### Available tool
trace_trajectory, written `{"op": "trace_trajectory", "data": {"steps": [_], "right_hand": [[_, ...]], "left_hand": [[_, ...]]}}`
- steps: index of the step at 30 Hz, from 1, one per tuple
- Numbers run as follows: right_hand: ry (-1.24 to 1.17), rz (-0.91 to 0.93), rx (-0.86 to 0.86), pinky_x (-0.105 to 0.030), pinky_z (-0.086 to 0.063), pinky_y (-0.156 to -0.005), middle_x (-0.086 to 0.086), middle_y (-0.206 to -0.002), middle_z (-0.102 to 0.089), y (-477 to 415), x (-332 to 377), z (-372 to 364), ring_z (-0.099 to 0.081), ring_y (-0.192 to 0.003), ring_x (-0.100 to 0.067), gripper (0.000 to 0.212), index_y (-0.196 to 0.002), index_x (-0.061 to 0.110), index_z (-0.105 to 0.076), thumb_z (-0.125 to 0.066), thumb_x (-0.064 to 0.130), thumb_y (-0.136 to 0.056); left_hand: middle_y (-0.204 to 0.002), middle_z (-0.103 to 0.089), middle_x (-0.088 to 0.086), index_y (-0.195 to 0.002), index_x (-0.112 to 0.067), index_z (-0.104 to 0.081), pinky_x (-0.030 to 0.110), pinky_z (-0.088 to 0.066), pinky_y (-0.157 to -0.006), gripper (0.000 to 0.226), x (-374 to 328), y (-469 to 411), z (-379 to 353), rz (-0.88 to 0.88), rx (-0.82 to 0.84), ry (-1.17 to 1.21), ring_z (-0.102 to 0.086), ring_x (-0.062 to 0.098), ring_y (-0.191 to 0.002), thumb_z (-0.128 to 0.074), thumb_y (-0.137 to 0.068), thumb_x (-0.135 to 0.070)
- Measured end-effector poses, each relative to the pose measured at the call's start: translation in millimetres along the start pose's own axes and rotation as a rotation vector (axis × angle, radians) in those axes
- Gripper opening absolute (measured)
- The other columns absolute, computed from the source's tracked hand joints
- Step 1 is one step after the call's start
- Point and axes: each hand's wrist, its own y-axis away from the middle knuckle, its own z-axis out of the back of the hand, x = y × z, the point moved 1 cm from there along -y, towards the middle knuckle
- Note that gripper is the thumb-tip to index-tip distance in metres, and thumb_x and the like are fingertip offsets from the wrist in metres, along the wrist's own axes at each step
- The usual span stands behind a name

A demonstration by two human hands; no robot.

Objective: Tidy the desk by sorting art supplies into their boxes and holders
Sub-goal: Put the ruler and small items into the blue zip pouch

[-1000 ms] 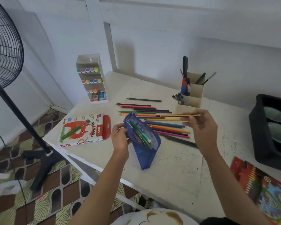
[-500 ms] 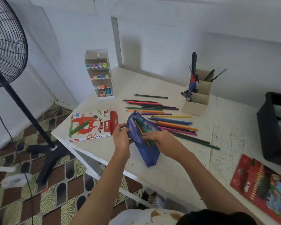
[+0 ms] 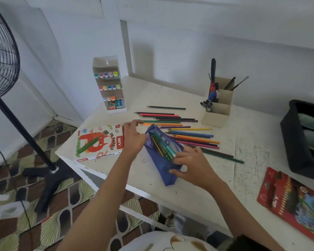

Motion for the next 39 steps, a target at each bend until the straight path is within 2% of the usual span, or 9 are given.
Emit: {"op": "trace_trajectory", "data": {"steps": [6, 10, 15, 20, 23, 26, 32, 35, 39], "right_hand": [[0.041, -0.035, -0.092, -0.031, -0.038, -0.063, 0.006, -0.084, -0.067, 17, -22, 24, -0.061, -0.077, -0.019, 0.016, -0.088, 0.02, -0.071, -0.06, 0.023, -0.077], [-0.096, -0.206, -0.272, -0.018, -0.037, -0.073, 0.003, -0.089, -0.067, 35, -50, 42, -0.047, -0.087, -0.012, 0.017, -0.089, 0.011, -0.069, -0.063, 0.006, -0.075], [-0.2, -0.402, -0.332, -0.007, -0.04, -0.076, 0.009, -0.085, -0.061, 67, -83, 54, -0.052, -0.079, -0.011, 0.034, -0.076, 0.011, -0.07, -0.071, -0.021, -0.063], [-0.263, -0.539, -0.286, -0.01, -0.041, -0.077, 0.02, -0.086, -0.061, 80, -91, 56, -0.053, -0.087, -0.016, 0.039, -0.082, 0.029, -0.066, -0.074, -0.008, -0.071], [-0.166, -0.445, -0.333, -0.032, -0.044, -0.081, 0.029, -0.093, -0.059, 66, -83, 57, -0.047, -0.096, -0.016, 0.036, -0.086, 0.031, -0.07, -0.084, 0.007, -0.062], [-0.116, -0.358, -0.351, -0.049, -0.044, -0.075, 0.019, -0.095, -0.065, 42, -62, 49, -0.05, -0.097, -0.02, 0.035, -0.091, 0.027, -0.071, -0.086, 0.017, -0.061], [-0.054, -0.261, -0.247, -0.033, -0.032, -0.073, 0.009, -0.095, -0.067, -16, -5, 24, -0.054, -0.094, -0.019, 0.026, -0.097, 0.025, -0.07, -0.077, 0.033, -0.073], [-0.025, -0.363, -0.007, -0.037, -0.032, -0.084, 0.007, -0.114, -0.057, -39, 11, 13, -0.043, -0.111, -0.018, 0.041, -0.119, 0.029, -0.061, -0.062, 0.048, -0.083], [-0.147, -0.534, 0.029, -0.039, -0.035, -0.091, 0.007, -0.111, -0.057, -49, 18, 8, -0.044, -0.111, -0.015, 0.029, -0.108, 0.03, -0.063, -0.06, 0.047, -0.085]], "left_hand": [[-0.123, -0.053, 0.004, -0.116, -0.034, -0.058, 0.026, -0.043, -0.063, 0.058, -13, -23, 5, 0.009, 0.498, -0.075, -0.052, 0.02, -0.096, -0.05, -0.068, -0.003], [-0.111, -0.062, 0.012, -0.109, -0.017, -0.063, 0.028, -0.055, -0.069, 0.027, -16, -11, 0, -0.002, 0.592, 0.131, -0.064, 0.023, -0.09, -0.059, -0.089, 0.0], [-0.096, -0.068, 0.011, -0.099, -0.008, -0.065, 0.029, -0.058, -0.069, 0.024, -7, 20, -21, -0.017, 0.599, 0.258, -0.067, 0.022, -0.085, -0.066, -0.08, 0.007], [-0.066, -0.064, 0.0, -0.079, -0.014, -0.068, 0.024, -0.05, -0.048, 0.015, 0, 34, -41, -0.106, 0.343, 0.178, -0.052, 0.011, -0.048, -0.073, -0.078, 0.0], [-0.066, -0.065, 0.006, -0.08, -0.015, -0.067, 0.022, -0.05, -0.048, 0.019, 8, 40, -43, -0.059, 0.254, 0.268, -0.056, 0.01, -0.049, -0.071, -0.078, 0.004], [-0.076, -0.07, 0.014, -0.087, -0.015, -0.069, 0.025, -0.054, -0.052, 0.018, 15, 39, -41, -0.045, 0.26, 0.284, -0.063, 0.02, -0.06, -0.069, -0.08, 0.001], [-0.072, -0.071, 0.012, -0.083, -0.013, -0.071, 0.032, -0.058, -0.061, 0.021, 14, 43, -36, -0.047, 0.283, 0.293, -0.065, 0.026, -0.064, -0.07, -0.077, 0.007], [-0.072, -0.072, 0.006, -0.081, -0.013, -0.072, 0.034, -0.059, -0.063, 0.025, 14, 47, -34, -0.068, 0.282, 0.286, -0.065, 0.024, -0.064, -0.072, -0.072, 0.01], [-0.072, -0.072, 0.003, -0.083, -0.006, -0.073, 0.027, -0.056, -0.061, 0.021, 14, 52, -33, -0.114, 0.304, 0.254, -0.068, 0.018, -0.065, -0.065, -0.078, 0.012]]}}
